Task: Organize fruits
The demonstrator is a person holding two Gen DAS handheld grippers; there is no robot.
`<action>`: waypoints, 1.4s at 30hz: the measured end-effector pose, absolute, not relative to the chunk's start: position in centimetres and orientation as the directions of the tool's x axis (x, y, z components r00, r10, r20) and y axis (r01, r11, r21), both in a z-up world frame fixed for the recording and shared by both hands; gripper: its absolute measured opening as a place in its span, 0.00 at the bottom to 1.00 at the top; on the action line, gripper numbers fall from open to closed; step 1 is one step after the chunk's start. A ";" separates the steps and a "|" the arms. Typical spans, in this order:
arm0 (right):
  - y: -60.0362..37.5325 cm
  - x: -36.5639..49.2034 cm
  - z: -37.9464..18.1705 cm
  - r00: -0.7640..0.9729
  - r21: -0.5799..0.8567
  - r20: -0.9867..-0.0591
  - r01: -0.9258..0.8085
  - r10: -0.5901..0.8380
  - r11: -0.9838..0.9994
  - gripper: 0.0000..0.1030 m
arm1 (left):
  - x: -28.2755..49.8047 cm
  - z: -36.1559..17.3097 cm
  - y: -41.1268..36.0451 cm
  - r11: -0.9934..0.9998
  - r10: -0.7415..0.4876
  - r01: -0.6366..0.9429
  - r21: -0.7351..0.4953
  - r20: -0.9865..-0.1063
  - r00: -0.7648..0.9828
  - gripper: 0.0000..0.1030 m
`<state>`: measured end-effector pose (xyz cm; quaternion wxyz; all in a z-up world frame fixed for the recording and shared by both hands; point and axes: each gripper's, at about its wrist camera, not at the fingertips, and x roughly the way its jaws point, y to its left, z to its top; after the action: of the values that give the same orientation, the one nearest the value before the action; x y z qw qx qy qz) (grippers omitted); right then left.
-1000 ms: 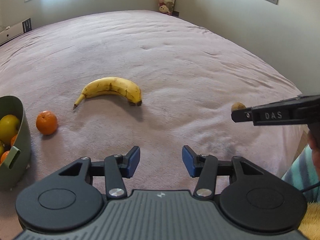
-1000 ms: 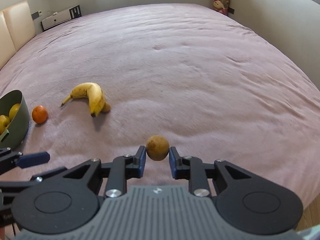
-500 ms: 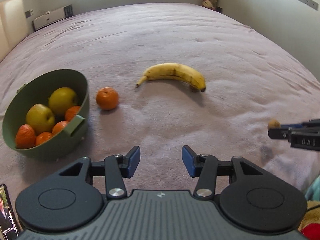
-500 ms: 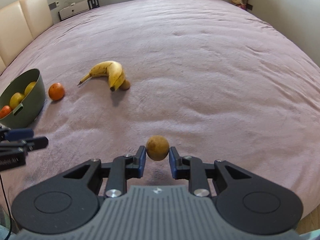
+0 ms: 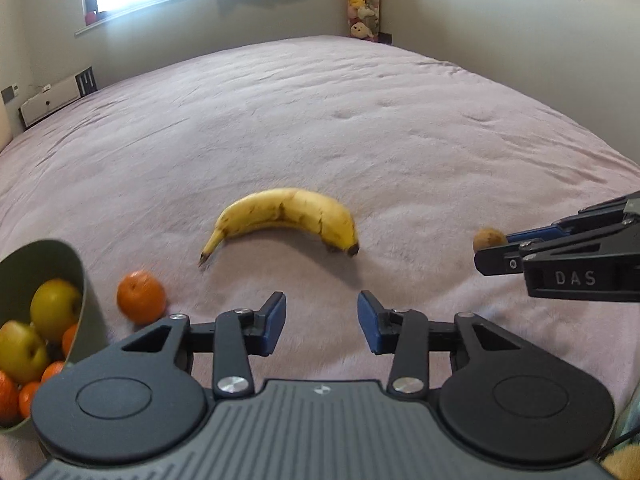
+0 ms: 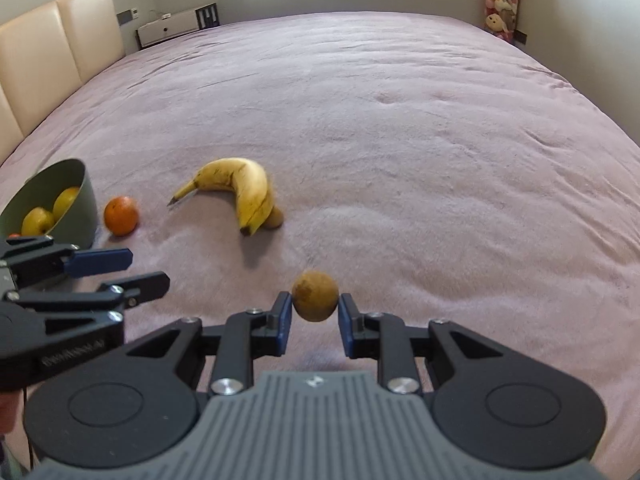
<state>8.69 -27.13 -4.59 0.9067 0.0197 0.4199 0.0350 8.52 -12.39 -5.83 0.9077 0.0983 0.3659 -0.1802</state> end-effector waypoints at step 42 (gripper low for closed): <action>-27.7 12.6 -7.6 0.581 0.165 -0.805 0.025 0.120 0.986 0.21 | 13.9 -7.8 -11.0 0.942 -0.125 0.326 0.081 -0.816 0.565 0.18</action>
<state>12.58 -27.67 -7.62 0.8857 0.0791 0.4567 0.0269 13.91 -11.05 -7.79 0.8774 0.1117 0.4485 -0.1284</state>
